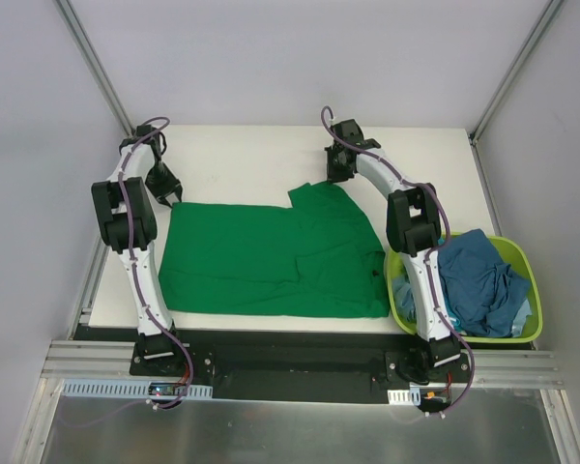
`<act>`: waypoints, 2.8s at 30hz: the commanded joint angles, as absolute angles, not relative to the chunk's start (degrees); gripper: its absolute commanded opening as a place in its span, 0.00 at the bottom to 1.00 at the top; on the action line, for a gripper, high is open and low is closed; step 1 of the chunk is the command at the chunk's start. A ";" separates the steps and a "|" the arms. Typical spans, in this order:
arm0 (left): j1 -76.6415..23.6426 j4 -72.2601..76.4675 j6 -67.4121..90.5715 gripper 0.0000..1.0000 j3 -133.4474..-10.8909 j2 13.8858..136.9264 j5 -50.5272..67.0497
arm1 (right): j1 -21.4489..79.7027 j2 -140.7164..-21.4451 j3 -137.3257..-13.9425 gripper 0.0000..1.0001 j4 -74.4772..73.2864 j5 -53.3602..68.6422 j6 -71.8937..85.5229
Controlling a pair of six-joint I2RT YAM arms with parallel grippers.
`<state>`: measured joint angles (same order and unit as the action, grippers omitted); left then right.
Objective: Fold and stack the t-shirts
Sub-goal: Grap the side of the flattened tshirt furthest away from the robot with both arms, then fold the other side of the tshirt into a rectangle
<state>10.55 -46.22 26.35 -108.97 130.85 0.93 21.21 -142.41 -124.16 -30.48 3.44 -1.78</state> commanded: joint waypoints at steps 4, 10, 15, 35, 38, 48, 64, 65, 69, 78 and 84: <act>10.55 -47.72 26.28 0.21 -111.27 133.59 1.84 | 21.80 -138.43 -122.26 0.00 -32.34 5.62 -3.08; 10.37 -46.85 22.41 0.00 -111.01 130.27 5.45 | 21.80 -133.08 -116.90 0.00 -26.55 5.80 -5.97; 10.28 -40.01 21.53 0.00 -103.38 121.31 12.03 | 22.58 -125.08 -108.04 0.00 -20.58 6.85 -8.34; 10.20 -20.31 26.45 0.00 -57.76 82.63 11.26 | 29.00 -83.78 -64.62 0.00 -17.05 5.01 -8.26; 10.11 -19.60 27.24 0.00 -54.94 77.89 8.97 | 29.62 -77.01 -60.04 0.00 -18.63 4.92 -8.35; 11.69 -18.54 30.14 0.00 -49.13 69.61 -1.04 | 29.88 -64.52 -52.74 0.00 -25.31 5.89 -7.03; 12.39 -17.75 30.06 0.00 -43.69 67.15 -3.16 | 30.50 -57.92 -44.13 0.03 -28.91 10.46 -3.25; 12.39 -17.93 30.15 0.00 -42.99 66.63 -3.95 | 30.76 -57.75 -43.69 0.04 -29.26 10.72 -3.16; 12.39 -20.56 32.43 0.30 -42.27 63.90 -10.88 | 31.99 -56.34 -42.63 0.11 -30.76 11.77 -2.55; 12.30 -26.90 36.38 0.99 -48.25 61.26 -4.79 | 32.69 -53.61 -45.61 0.71 -32.52 16.69 -1.15; 10.47 -23.47 36.04 0.99 -48.69 67.13 13.16 | 33.22 -59.66 -47.54 0.96 -26.29 18.98 5.00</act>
<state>11.99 -24.93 35.29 -47.11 63.48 0.25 32.62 -55.72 -44.10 -31.05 16.14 0.10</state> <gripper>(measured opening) 0.990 0.960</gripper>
